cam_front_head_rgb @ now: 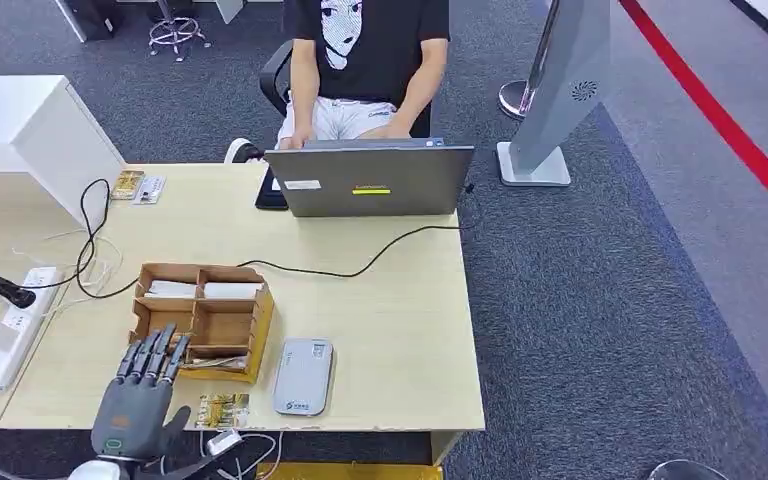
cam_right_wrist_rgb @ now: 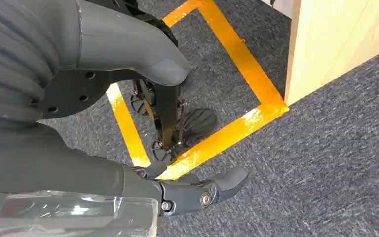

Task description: Pass the card to the sensor for recognition and then transmit it.

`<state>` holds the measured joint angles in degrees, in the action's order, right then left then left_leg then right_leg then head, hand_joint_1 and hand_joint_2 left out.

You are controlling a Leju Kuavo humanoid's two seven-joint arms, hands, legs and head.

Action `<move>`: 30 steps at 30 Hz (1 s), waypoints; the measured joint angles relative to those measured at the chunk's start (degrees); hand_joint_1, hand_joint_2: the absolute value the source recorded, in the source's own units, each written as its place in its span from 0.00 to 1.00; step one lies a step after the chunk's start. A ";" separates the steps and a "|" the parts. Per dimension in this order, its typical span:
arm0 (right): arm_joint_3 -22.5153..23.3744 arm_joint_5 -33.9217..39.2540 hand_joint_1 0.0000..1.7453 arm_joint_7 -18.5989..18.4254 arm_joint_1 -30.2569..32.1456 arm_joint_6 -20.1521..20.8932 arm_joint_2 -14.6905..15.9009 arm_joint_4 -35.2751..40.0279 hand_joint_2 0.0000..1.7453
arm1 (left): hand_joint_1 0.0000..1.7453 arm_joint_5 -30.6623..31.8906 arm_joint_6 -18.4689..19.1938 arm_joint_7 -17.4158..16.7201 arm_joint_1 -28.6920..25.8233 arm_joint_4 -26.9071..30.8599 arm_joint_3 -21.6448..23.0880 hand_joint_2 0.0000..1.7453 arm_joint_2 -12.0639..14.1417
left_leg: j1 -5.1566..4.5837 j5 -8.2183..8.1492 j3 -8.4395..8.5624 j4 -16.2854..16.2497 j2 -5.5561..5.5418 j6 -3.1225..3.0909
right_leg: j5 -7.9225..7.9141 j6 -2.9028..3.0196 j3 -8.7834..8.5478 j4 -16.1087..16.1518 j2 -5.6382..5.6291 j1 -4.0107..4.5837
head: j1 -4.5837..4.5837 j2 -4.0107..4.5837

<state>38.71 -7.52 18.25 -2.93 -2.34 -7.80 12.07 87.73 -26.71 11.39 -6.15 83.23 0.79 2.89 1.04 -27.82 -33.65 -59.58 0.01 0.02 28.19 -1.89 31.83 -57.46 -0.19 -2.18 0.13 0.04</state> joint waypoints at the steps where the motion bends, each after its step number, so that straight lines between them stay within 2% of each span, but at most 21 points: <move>1: 0.11 -0.02 0.00 0.00 0.00 0.00 0.00 0.00 1.00 | 0.00 0.00 0.00 0.00 0.00 0.35 0.00 1.00 0.00 | 0.00 0.00 0.00 0.00 0.00 0.00 | 0.00 0.00 0.00 0.00 0.00 0.00 | 0.00 0.00; 20: 1.27 -0.83 0.00 -0.07 -0.01 -0.20 0.00 0.00 1.00 | 0.00 0.00 0.18 0.02 0.18 1.25 -0.22 1.00 0.85 | 0.00 0.00 0.00 0.00 0.00 0.00 | 0.00 0.00 0.00 0.00 0.00 0.00 | 0.00 0.00; 26: 1.73 -1.16 0.00 -0.04 -0.03 -0.59 0.00 0.02 1.00 | 0.00 0.02 0.70 -0.24 0.24 1.23 -1.73 1.00 2.86 | 0.01 0.01 0.00 0.00 0.00 0.01 | 0.00 0.00 0.00 0.00 0.00 0.01 | 0.00 0.00; 29: 1.92 -2.19 0.00 -0.07 -0.03 -0.39 0.00 0.02 1.00 | 0.00 0.00 0.94 -4.50 0.65 0.75 -2.67 1.00 6.00 | 0.08 0.02 0.00 0.01 0.01 0.03 | 0.00 0.01 0.01 -0.01 -0.02 0.09 | -0.02 0.00; 30: 2.05 -2.27 0.00 -0.09 -0.04 -0.33 0.00 0.02 1.00 | 0.00 0.02 0.90 -4.92 1.00 0.39 -2.89 1.00 6.95 | 0.09 0.03 0.00 0.01 0.01 0.05 | 0.00 0.01 0.01 -0.01 0.00 0.10 | 0.02 0.00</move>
<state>40.76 -9.79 18.16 -2.96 -2.67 -7.80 12.09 87.76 -25.81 6.47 -5.15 83.62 -2.10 9.84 1.13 -27.79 -33.65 -59.58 0.02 0.06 28.18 -1.88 31.84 -57.47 -0.19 -2.08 0.15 0.04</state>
